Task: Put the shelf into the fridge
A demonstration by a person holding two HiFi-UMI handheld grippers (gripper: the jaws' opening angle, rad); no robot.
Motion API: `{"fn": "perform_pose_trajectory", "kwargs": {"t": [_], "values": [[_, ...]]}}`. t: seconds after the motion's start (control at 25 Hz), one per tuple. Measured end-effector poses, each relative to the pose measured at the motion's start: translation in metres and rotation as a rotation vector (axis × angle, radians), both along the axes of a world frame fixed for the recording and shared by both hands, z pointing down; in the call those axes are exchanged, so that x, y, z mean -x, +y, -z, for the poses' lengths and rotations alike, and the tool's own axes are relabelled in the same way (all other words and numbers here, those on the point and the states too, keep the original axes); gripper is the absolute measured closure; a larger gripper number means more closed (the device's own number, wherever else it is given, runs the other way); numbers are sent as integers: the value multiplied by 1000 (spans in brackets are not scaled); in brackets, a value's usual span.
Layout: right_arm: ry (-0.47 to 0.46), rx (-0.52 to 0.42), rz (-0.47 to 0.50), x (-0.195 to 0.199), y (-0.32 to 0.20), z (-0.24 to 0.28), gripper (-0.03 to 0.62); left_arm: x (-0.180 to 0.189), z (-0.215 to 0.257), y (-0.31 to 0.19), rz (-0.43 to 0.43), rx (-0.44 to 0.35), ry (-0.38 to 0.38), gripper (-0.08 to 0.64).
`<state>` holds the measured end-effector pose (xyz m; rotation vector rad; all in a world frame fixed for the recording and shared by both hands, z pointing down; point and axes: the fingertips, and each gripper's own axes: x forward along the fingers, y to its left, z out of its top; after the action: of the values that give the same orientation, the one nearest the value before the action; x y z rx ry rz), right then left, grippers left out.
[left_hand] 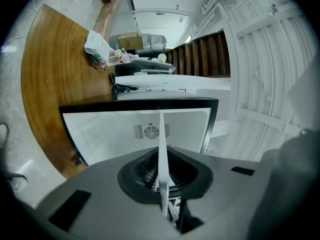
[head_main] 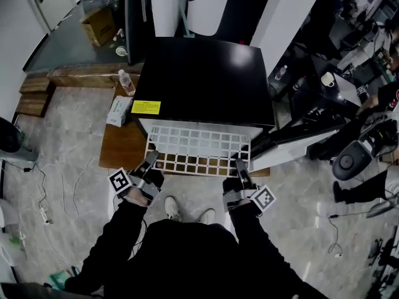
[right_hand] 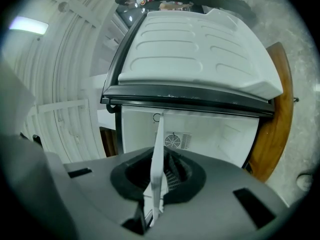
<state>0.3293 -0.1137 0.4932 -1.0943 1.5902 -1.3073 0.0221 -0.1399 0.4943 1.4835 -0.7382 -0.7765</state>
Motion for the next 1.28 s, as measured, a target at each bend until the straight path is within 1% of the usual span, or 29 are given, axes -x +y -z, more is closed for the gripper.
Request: {"fn": "perform_pose_trajectory", "kwargs": {"t": [0.32,0.64,1.16,1.28], "values": [[1,20,-19,0,1,2,561,0,-1,0,-1,-7,-12,529],[-66,22,-54,0,0,1,561,0,-1,0,21,7,-27,529],[-81,49,-71,0,4,-4,561,0,1,-2,14,13,-28,529],[-70,38,-75,0,3,-5,561,0,1,-3,11,6,-32,529]]}}
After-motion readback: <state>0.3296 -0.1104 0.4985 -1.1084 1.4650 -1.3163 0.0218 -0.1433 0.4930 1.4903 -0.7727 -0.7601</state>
